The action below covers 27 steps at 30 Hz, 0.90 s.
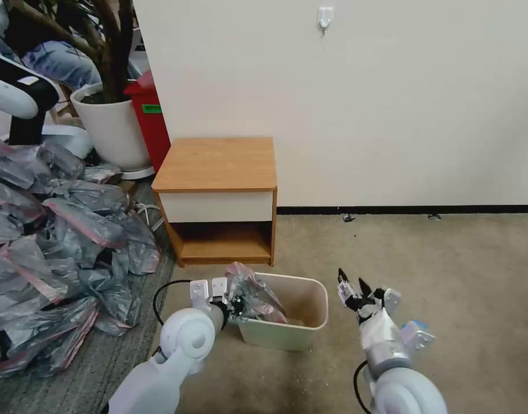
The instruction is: Pick up the garbage bag from the table and place it over the trash can.
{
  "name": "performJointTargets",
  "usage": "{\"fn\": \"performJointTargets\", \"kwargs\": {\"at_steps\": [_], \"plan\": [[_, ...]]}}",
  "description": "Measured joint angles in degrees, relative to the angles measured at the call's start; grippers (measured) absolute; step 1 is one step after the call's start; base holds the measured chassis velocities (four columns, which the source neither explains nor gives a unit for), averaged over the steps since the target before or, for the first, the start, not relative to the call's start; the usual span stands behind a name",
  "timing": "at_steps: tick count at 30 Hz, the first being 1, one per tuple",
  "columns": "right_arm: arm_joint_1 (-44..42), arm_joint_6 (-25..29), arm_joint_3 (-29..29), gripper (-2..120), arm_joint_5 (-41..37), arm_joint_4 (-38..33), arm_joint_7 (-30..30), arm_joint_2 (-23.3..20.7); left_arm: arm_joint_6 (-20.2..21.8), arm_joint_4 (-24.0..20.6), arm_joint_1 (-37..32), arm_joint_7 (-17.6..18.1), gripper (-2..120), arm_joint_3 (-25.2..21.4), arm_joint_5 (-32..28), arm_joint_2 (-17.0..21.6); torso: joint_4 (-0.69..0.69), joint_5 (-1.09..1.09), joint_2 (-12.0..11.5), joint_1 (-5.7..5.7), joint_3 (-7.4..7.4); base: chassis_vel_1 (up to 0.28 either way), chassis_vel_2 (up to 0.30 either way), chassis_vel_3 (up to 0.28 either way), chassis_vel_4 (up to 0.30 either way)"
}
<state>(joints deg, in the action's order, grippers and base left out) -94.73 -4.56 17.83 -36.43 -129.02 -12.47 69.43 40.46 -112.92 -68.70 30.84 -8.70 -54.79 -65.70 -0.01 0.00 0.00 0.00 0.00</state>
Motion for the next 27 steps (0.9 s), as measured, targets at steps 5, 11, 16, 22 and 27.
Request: {"fn": "performJointTargets", "kwargs": {"at_steps": [5,11,16,22,27], "plan": [[0.37,-3.05,-5.92,93,0.19,-3.08,6.92,-5.31,-2.58,-0.83,-1.83,-7.1,4,-1.55,5.91,2.26,0.01,0.0,0.0,0.0,0.0,0.0,0.0,0.0,0.0],[5.93,-6.97,-13.33,98,-1.27,0.2,5.77,-9.37,-5.2,-2.7,-4.44,-12.07,4,-3.52,9.55,3.06,0.02,0.0,0.0,0.0,0.0,0.0,0.0,0.0,0.0],[10.2,-9.14,-17.02,96,-3.68,3.55,2.61,-10.15,-5.85,-4.52,-6.3,-13.37,4,-4.4,10.78,3.18,0.02,0.0,0.0,0.0,0.0,0.0,0.0,0.0,0.0],[15.6,-12.16,-19.68,90,-6.93,6.14,-2.38,-10.33,-5.91,-6.68,-8.45,-14.39,4,-4.97,12.63,2.97,0.01,0.01,0.0,0.0,0.0,0.0,0.0,0.0,0.0],[19.11,-13.47,-21.82,91,-7.55,7.95,-3.74,-11.13,-6.32,-7.48,-9.72,-15.32,4,-5.05,14.1,2.24,0.01,0.0,0.0,0.0,0.0,0.0,0.0,0.0,0.0]]}}
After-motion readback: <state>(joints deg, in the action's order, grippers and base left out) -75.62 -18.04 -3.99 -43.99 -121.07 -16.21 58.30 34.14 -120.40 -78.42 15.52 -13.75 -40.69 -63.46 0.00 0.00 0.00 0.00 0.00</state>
